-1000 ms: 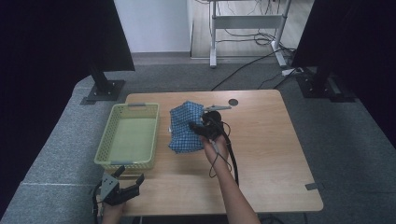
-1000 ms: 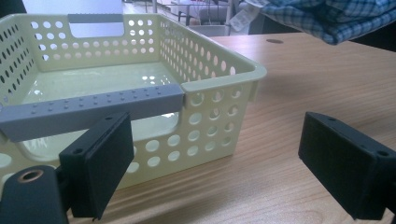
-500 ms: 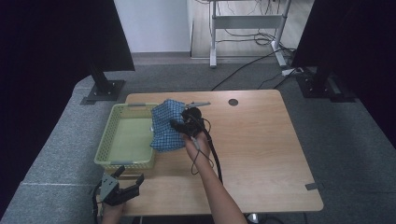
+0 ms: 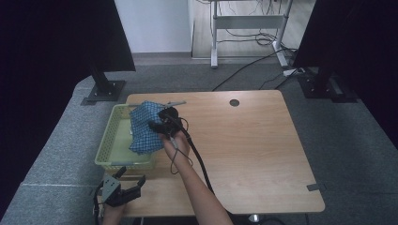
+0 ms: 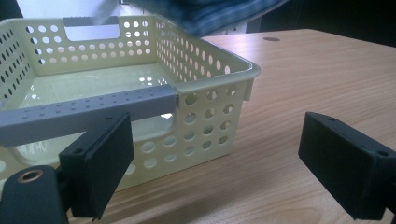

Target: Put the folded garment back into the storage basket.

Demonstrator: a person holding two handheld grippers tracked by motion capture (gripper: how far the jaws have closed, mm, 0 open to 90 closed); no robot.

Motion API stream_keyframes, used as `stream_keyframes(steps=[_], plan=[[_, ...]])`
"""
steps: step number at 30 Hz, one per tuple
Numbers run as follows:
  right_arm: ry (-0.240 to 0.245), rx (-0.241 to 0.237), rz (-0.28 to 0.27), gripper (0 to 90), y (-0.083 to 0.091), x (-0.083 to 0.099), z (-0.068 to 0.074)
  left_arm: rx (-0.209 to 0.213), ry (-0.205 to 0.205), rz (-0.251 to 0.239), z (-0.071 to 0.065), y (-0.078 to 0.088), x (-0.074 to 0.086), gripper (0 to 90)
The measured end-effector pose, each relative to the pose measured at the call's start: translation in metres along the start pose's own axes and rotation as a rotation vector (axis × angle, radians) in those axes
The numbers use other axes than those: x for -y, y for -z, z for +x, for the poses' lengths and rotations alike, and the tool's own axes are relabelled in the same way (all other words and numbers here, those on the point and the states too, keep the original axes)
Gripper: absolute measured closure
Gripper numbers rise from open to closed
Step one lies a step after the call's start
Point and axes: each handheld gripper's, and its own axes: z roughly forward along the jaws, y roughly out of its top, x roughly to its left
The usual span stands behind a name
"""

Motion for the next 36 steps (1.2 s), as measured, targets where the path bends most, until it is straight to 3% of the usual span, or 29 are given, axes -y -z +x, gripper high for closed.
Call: stream_keyframes(steps=[8,18,29,36], plan=[[0.003,-0.02,0.02,67.0,-0.034,-0.004,0.018,0.008,0.005,0.0,0.001,0.0,0.0,10.4],[0.017,-0.007,0.029,66.9,-0.062,-0.005,0.033,0.012,0.005,-0.005,0.001,0.001,0.0,10.5],[0.001,0.004,0.044,66.9,-0.081,-0.002,0.036,0.015,0.004,-0.006,0.001,0.001,0.0,10.5],[0.019,0.008,0.053,66.9,-0.091,0.003,0.036,0.017,0.007,-0.003,0.001,0.0,0.0,10.5]])
